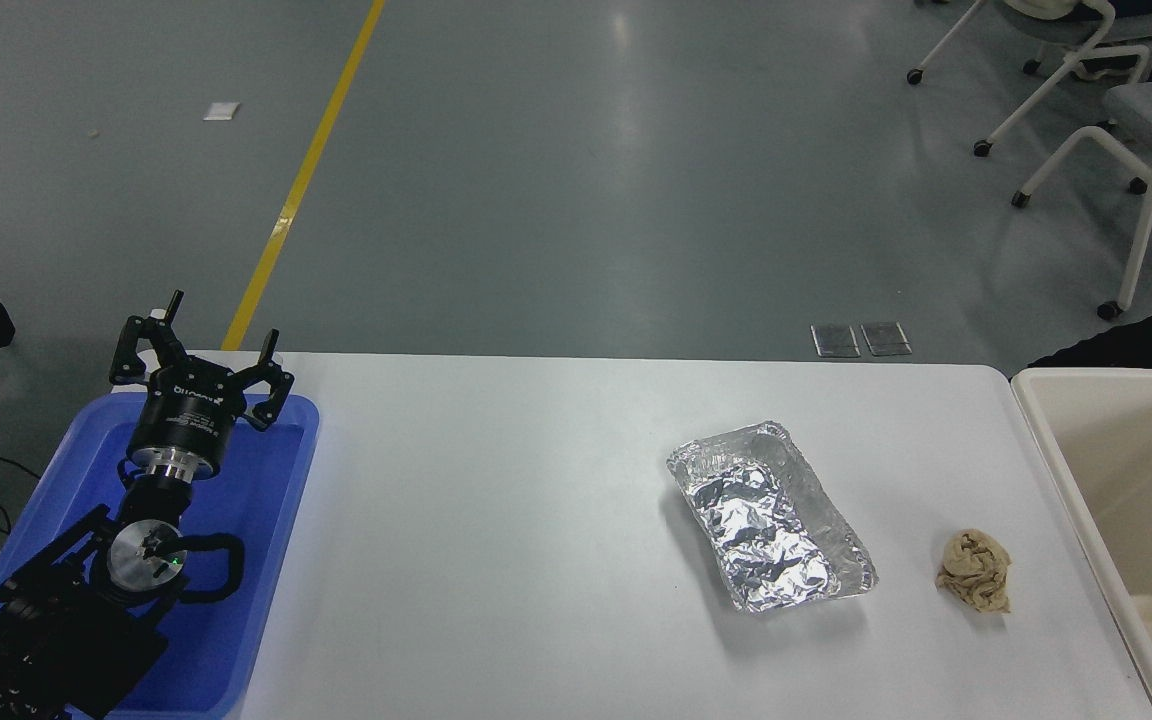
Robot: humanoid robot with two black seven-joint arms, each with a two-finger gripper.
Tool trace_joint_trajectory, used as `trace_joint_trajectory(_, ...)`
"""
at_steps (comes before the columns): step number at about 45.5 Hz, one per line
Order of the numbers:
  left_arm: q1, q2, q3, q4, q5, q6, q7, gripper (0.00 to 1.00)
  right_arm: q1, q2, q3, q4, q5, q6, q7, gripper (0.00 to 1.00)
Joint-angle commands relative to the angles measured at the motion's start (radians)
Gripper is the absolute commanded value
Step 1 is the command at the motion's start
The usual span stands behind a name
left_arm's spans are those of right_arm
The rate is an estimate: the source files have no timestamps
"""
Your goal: Pick up paper cup place in dustbin
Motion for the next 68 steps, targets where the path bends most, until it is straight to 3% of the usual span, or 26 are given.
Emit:
trace_joint_trajectory(1,-0.001,0.000,0.000,0.000,0.000,0.000,0.000,1.00,0.124,0.002,0.005,0.010,0.000,0.008,0.000,1.00)
trace_joint_trajectory(10,-0.001,0.000,0.000,0.000,0.000,0.000,0.000,1.00,0.384,-0.020,-0.050,0.093,-0.004,0.028,0.005,1.00)
trace_joint_trajectory(22,0.000,0.000,0.000,0.000,0.000,0.001,0.000,1.00,0.707,-0.021,-0.259,0.381,-0.007,0.028,0.005,1.00)
trace_joint_trajectory(28,0.001,0.000,-0.001,0.000,0.000,0.000,0.000,1.00,0.863,-0.020,-0.294,0.519,-0.066,0.063,0.006,1.00)
trace_joint_trajectory(36,0.001,0.000,-0.001,0.000,0.000,0.000,0.000,1.00,1.023,-0.023,-0.294,0.622,-0.168,0.289,0.005,1.00)
trace_joint_trajectory(55,0.001,0.000,0.000,0.000,0.000,0.000,0.000,1.00,1.319,-0.023,-0.378,0.801,-0.221,0.863,-0.001,1.00)
trace_joint_trajectory(68,-0.001,0.000,0.000,0.000,-0.001,0.000,0.000,1.00,1.532,-0.040,-0.524,1.038,-0.267,0.910,-0.001,1.00)
